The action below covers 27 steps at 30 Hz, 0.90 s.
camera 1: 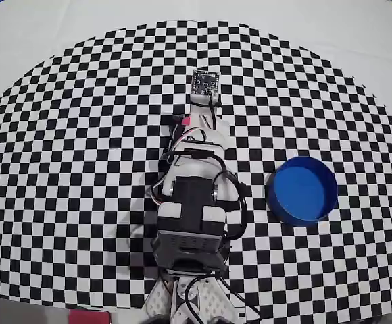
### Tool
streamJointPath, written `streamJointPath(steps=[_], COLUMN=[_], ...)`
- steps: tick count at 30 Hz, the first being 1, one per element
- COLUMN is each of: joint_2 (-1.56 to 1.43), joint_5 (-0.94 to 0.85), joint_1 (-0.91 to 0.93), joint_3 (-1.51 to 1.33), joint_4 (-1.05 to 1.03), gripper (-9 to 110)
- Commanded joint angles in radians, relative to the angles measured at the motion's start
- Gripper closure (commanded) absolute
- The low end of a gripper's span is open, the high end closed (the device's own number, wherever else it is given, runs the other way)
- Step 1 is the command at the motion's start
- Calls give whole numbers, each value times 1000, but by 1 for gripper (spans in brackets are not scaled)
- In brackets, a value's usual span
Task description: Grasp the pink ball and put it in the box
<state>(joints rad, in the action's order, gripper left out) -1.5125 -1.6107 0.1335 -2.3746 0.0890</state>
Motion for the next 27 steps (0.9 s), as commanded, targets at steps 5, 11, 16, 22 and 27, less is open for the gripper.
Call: streamJointPath(steps=[5, 11, 16, 22, 27], joint_2=[15, 32, 43, 52, 60], joint_5=[-5, -5, -5, -5, -5], joint_1=[-9, -9, -9, -9, -9], joint_3=[51, 63, 71, 77, 87], joint_4=[12, 14, 14, 14, 14], gripper=[73, 73, 73, 73, 73])
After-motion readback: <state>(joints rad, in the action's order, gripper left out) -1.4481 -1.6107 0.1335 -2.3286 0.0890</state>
